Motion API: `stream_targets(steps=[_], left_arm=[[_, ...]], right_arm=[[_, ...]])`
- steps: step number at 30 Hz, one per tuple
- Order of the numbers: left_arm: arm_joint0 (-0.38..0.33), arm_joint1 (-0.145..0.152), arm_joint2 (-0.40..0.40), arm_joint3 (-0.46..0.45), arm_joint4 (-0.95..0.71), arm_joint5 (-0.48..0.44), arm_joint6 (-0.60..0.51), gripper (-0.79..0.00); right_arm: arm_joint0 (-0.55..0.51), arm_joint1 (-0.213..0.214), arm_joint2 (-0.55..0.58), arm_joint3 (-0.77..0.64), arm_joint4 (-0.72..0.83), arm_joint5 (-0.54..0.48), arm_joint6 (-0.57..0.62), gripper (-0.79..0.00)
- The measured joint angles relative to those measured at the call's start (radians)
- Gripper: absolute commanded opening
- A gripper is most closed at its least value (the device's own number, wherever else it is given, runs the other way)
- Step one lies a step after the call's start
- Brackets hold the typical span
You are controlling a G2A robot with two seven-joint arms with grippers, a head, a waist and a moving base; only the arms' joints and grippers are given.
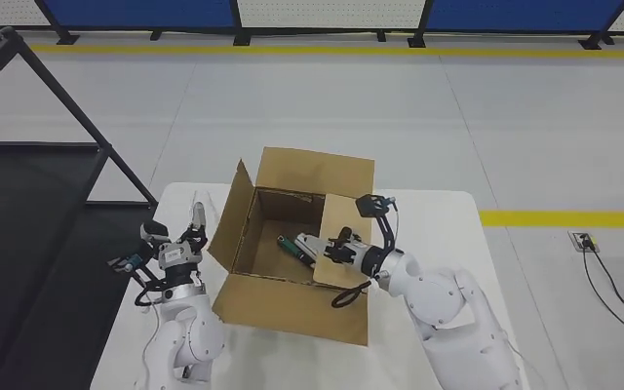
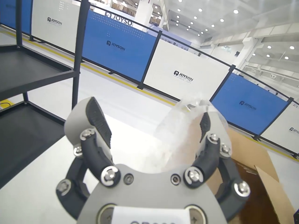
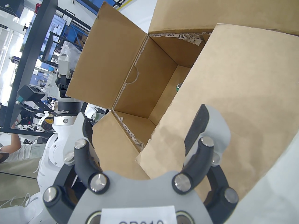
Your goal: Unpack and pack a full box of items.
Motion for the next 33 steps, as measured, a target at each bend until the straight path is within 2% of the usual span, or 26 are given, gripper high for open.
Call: stream_targets(steps=[4, 7, 18, 26, 29, 33], left_arm=[[0.004, -0.005, 0.024, -0.002, 0.024, 0.007, 0.015, 0.000], [0.011, -0.006, 0.013, -0.008, 0.024, 0.018, 0.032, 0.000], [0.012, -0.004, -0.149, -0.042, -0.067, 0.063, 0.078, 0.000], [0.008, -0.002, -0.219, -0.007, -0.088, 0.059, 0.080, 0.000], [0.017, 0.002, -0.238, 0.013, -0.070, 0.034, 0.066, 0.000], [0.068, 0.017, -0.273, 0.033, 0.017, -0.076, 0.028, 0.000]], right_arm=[[0.003, 0.001, -0.011, -0.003, 0.007, -0.013, -0.012, 0.000], [0.014, 0.000, -0.027, -0.004, 0.012, -0.012, -0.029, 0.000], [0.096, -0.008, -0.088, 0.053, 0.019, -0.011, -0.041, 0.000], [0.150, -0.013, -0.122, 0.097, 0.029, -0.004, -0.034, 0.000], [0.158, -0.014, -0.131, 0.102, 0.031, -0.002, -0.037, 0.000], [0.171, -0.015, -0.142, 0.115, 0.034, -0.002, -0.037, 0.000]])
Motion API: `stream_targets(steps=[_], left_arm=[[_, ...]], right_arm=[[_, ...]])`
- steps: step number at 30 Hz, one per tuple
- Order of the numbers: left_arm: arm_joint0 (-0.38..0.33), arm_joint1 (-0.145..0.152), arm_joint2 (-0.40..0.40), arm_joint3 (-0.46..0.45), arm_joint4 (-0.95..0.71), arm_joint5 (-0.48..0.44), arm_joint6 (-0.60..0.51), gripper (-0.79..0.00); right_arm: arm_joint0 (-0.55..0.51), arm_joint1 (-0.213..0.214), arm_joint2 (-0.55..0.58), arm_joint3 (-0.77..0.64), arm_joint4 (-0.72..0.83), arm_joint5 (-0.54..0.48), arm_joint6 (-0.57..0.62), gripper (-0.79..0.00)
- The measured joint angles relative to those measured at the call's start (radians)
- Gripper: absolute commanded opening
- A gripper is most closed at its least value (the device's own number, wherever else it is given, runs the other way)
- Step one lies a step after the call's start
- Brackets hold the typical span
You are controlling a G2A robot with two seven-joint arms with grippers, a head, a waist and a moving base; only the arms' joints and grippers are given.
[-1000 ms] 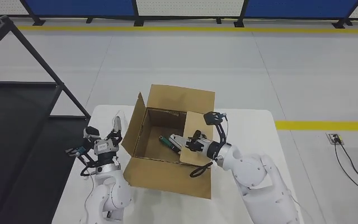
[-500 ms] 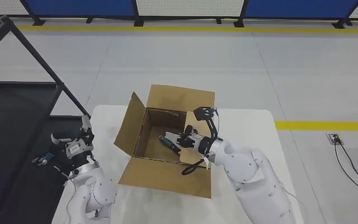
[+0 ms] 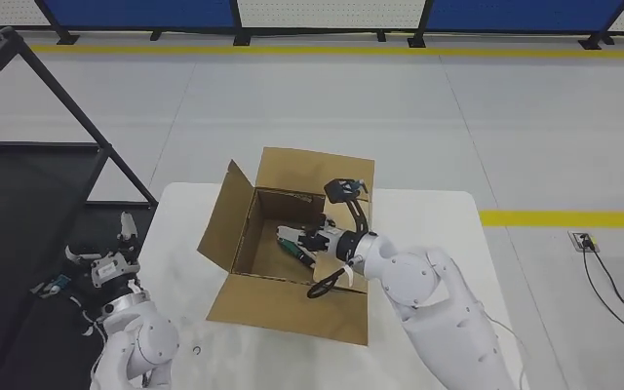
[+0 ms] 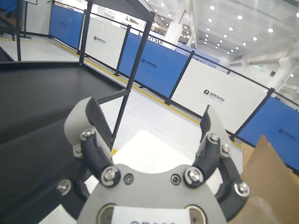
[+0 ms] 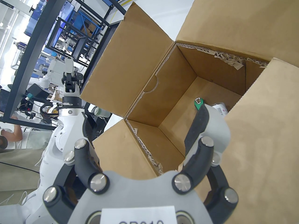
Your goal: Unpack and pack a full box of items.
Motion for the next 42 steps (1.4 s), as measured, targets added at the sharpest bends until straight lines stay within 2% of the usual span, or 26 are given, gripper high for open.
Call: stream_targets(steps=[7, 10, 20, 28, 36, 42], left_arm=[[0.114, 0.034, -0.050, 0.046, 0.284, -0.222, 0.051, 0.000], [0.131, 0.044, -0.064, 0.061, 0.347, -0.299, 0.046, 0.000], [0.133, 0.046, -0.069, 0.060, 0.343, -0.297, 0.036, 0.000], [0.189, 0.052, -0.030, -0.067, 0.419, -0.361, 0.039, 0.000], [0.190, 0.048, 0.032, -0.137, 0.459, -0.296, 0.009, 0.000], [0.179, 0.048, 0.076, -0.134, 0.512, -0.272, 0.003, 0.000]], right_arm=[[0.023, -0.005, -0.016, 0.023, 0.038, -0.027, -0.021, 0.000], [0.029, -0.008, -0.026, 0.023, 0.000, 0.023, -0.061, 0.000], [0.010, -0.008, -0.036, 0.015, 0.020, -0.015, -0.064, 0.000], [0.053, -0.030, -0.113, 0.042, 0.005, -0.018, -0.150, 0.000], [0.099, -0.044, -0.138, 0.101, 0.060, -0.087, -0.151, 0.000], [0.099, -0.044, -0.139, 0.077, 0.058, -0.135, -0.147, 0.000]])
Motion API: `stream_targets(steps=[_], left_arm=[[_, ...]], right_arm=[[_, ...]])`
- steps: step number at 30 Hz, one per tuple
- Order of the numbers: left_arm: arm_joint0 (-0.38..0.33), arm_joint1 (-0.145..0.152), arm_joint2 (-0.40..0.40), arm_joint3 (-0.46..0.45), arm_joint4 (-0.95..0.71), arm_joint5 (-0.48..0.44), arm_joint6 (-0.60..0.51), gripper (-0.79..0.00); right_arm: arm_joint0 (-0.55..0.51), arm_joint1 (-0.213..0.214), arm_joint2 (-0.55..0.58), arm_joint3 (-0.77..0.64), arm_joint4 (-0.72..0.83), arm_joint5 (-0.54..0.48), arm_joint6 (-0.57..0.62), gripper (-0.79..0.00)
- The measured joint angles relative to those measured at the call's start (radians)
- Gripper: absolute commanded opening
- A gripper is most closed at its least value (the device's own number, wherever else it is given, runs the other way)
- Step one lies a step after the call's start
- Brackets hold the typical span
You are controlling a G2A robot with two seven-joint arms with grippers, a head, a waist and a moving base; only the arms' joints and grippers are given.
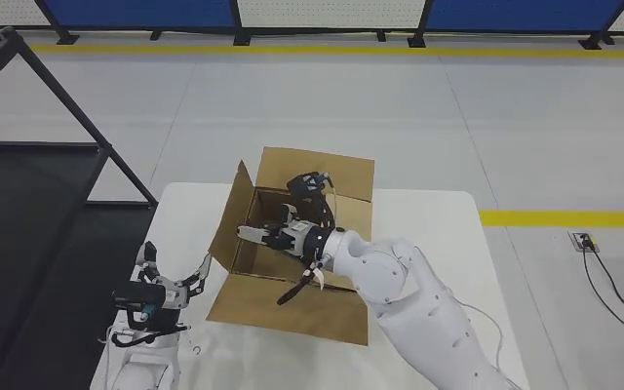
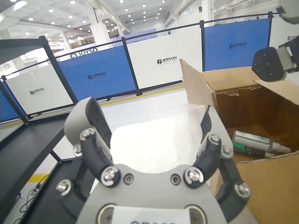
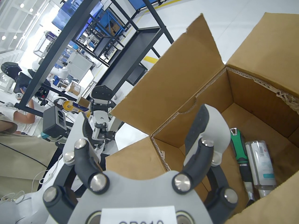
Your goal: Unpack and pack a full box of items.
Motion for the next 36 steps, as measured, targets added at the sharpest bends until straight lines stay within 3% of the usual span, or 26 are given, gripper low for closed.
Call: stream_targets(steps=[13, 17, 21, 27, 36], left_arm=[[-0.034, 0.000, 0.090, 0.053, 0.110, 0.031, -0.021, 0.000], [-0.035, 0.000, 0.108, 0.065, 0.125, 0.033, -0.015, 0.000], [-0.030, 0.001, 0.115, 0.066, 0.125, 0.030, -0.007, 0.000], [-0.026, 0.004, 0.116, 0.063, 0.121, 0.025, -0.004, 0.000], [-0.032, 0.006, 0.121, 0.065, 0.121, 0.032, -0.004, 0.000]], right_arm=[[0.039, -0.012, -0.029, -0.007, 0.109, -0.137, 0.049, 0.000], [0.071, -0.023, -0.040, 0.031, 0.045, 0.017, -0.014, 0.000], [0.100, -0.030, -0.036, 0.074, 0.057, 0.163, 0.006, 0.000], [0.128, -0.031, -0.025, 0.123, 0.129, 0.135, 0.154, 0.000], [0.128, -0.031, -0.022, 0.147, 0.096, 0.177, 0.144, 0.000]])
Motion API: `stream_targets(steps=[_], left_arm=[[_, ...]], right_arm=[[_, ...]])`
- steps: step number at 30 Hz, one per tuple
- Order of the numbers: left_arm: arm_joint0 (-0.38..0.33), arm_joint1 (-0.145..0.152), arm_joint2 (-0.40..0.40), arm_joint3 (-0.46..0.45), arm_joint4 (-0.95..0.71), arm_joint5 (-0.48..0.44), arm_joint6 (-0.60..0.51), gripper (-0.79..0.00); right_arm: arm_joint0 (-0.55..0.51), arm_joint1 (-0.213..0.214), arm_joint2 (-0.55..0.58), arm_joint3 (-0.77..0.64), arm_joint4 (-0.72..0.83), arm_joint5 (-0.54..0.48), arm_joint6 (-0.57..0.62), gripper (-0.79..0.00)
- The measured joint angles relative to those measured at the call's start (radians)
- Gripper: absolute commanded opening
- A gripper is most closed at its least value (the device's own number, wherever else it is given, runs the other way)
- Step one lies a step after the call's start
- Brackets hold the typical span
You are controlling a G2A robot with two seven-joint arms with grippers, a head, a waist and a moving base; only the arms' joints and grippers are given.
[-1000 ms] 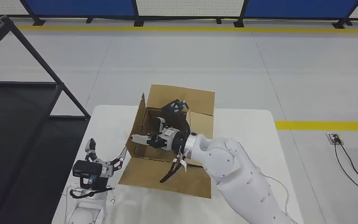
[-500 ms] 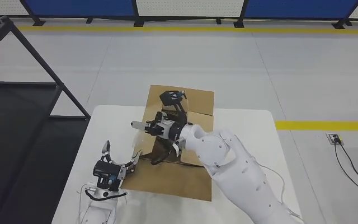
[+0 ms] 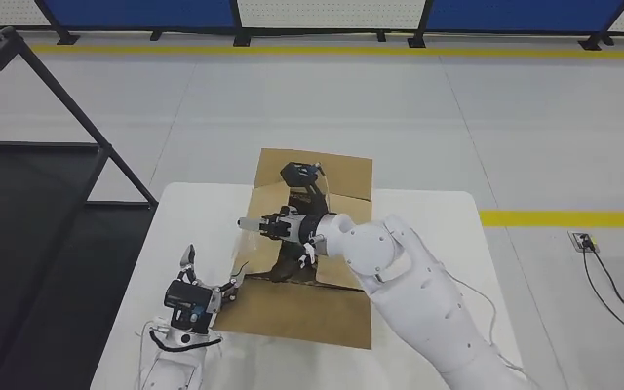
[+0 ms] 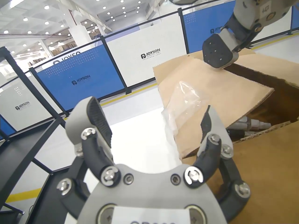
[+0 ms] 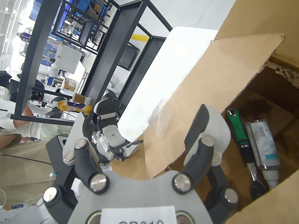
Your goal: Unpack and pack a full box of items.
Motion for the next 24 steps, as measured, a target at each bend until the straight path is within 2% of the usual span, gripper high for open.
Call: stream_targets(steps=[4, 8, 11, 14, 17, 21, 24], left_arm=[[0.001, 0.001, -0.023, -0.004, -0.035, 0.022, 0.009, 0.000], [0.009, 0.004, -0.097, 0.003, -0.119, 0.058, 0.005, 0.000], [0.005, 0.009, -0.163, 0.044, -0.143, 0.080, -0.007, 0.000], [-0.011, 0.020, -0.208, 0.119, -0.099, 0.059, 0.009, 0.000], [-0.030, 0.030, -0.219, 0.202, -0.017, 0.040, 0.081, 0.000], [-0.055, 0.044, -0.193, 0.305, 0.132, 0.004, 0.224, 0.000], [-0.087, 0.045, -0.169, 0.366, 0.164, 0.021, 0.300, 0.000]], right_arm=[[-0.012, 0.004, 0.011, -0.008, -0.006, 0.005, 0.015, 0.000], [-0.020, 0.007, 0.020, -0.001, -0.003, 0.002, 0.027, 0.000], [-0.018, 0.008, 0.024, 0.005, -0.003, -0.003, 0.039, 0.000], [-0.015, 0.009, 0.026, 0.009, -0.002, -0.010, 0.052, 0.000], [-0.013, 0.010, 0.029, 0.012, -0.004, -0.013, 0.057, 0.000], [-0.012, 0.010, 0.030, 0.014, -0.006, -0.016, 0.060, 0.000], [-0.014, 0.011, 0.030, 0.010, -0.010, -0.015, 0.062, 0.000]])
